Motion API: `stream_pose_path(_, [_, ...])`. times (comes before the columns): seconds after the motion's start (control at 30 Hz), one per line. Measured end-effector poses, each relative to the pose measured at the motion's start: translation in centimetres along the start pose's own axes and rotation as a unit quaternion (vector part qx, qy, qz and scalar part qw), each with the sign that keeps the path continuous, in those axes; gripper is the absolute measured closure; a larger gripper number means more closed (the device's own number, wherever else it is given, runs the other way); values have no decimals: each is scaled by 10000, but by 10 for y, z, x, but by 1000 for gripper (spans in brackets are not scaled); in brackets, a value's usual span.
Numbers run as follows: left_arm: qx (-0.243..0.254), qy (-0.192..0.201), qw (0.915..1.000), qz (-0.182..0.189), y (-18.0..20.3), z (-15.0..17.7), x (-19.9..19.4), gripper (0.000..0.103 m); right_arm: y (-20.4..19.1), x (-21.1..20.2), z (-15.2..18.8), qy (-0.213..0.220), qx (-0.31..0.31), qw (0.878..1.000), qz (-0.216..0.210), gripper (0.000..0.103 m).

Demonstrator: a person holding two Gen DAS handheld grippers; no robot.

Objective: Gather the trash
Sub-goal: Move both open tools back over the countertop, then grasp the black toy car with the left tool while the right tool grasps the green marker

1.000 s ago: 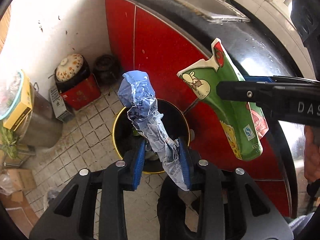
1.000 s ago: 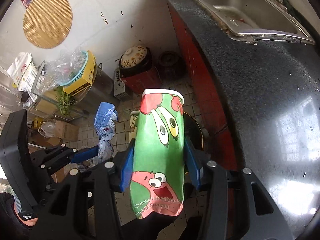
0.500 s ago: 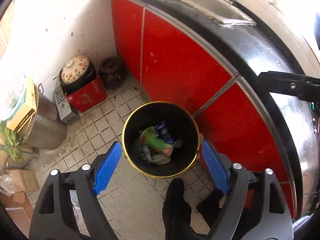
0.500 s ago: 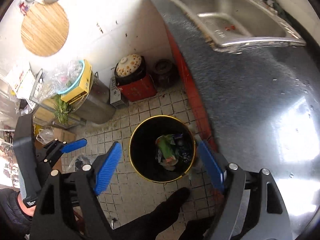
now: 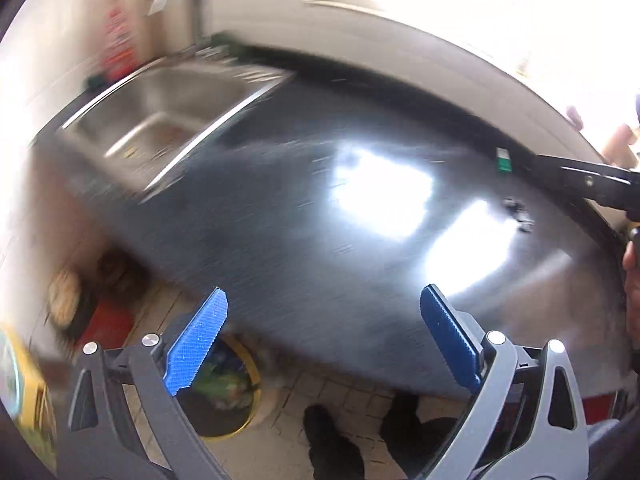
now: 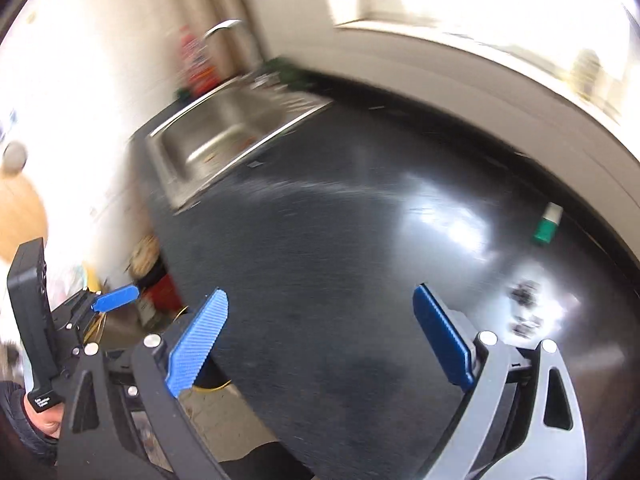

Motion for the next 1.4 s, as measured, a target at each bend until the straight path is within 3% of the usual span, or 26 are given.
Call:
stream_pose_path(0.2, [867,-153,9936,701,132,-38,27,9,144,-63,33,321,1093,9879,1048,11])
stream_pose_path(0.3, [1183,-247,9883,931,183,-39,35,9,197,-83,63,345,1624,9778,1278,11])
stream_pose_path(0.5, [1587,-399,9819,950,233,-41,50,9,255,-100,97,327,2013,9685,1429,11])
stream_pose_path(0.7, [1567,-523,9832,775,252,-48,71,9,263,-90,88,319,1844,9731,1341,11])
stream_pose_path(0.9, [1473,-597,9861,484,274,-54,108,9,274,-59,52,248,1523,9795,1293,11])
stream_pose_path(1.4, [603,-924,9939,-58,290,-70,223,9,339,127,-54,-552,1074,9886,895,11])
Point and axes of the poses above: each gripper's, at about its wrist camera, not at the fingertips, and x roughly the way its jaws point, y to its right, z to its underside, the point moved 6 cm from there along x, roughly the way its jaws point, and after that the axes turned 1 degree about y, right-handed, at the moved point
